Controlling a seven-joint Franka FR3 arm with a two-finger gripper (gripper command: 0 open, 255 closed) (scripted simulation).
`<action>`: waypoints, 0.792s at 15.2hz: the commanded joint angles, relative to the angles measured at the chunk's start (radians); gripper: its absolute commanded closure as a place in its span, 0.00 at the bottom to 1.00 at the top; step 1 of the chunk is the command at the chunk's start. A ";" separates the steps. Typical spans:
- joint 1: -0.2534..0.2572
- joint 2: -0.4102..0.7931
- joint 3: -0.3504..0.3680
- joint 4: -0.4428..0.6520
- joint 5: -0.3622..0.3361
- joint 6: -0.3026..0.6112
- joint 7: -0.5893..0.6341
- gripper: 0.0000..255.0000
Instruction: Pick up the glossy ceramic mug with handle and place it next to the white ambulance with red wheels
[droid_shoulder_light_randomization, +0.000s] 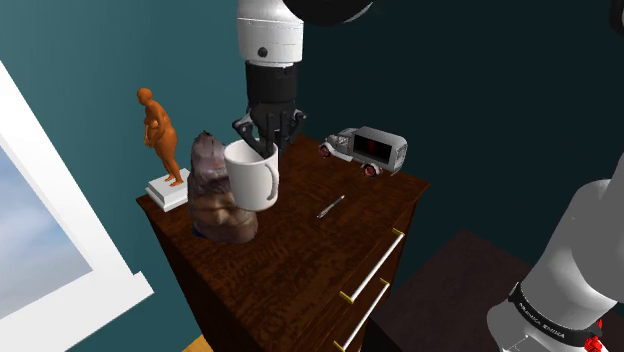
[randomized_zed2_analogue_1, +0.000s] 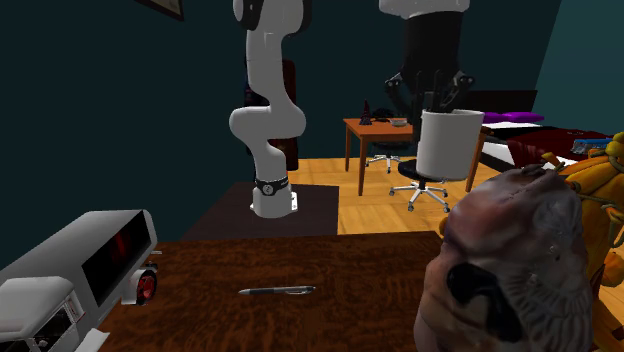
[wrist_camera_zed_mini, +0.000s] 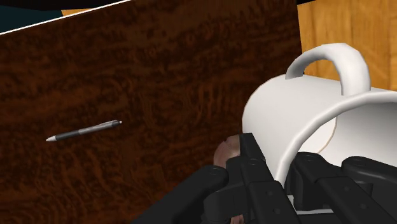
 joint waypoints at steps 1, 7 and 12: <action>-0.013 -0.029 -0.014 -0.017 0.015 -0.009 -0.030 1.00; -0.073 -0.172 -0.107 -0.165 0.076 0.000 -0.200 1.00; -0.114 -0.257 -0.192 -0.253 0.094 -0.004 -0.333 1.00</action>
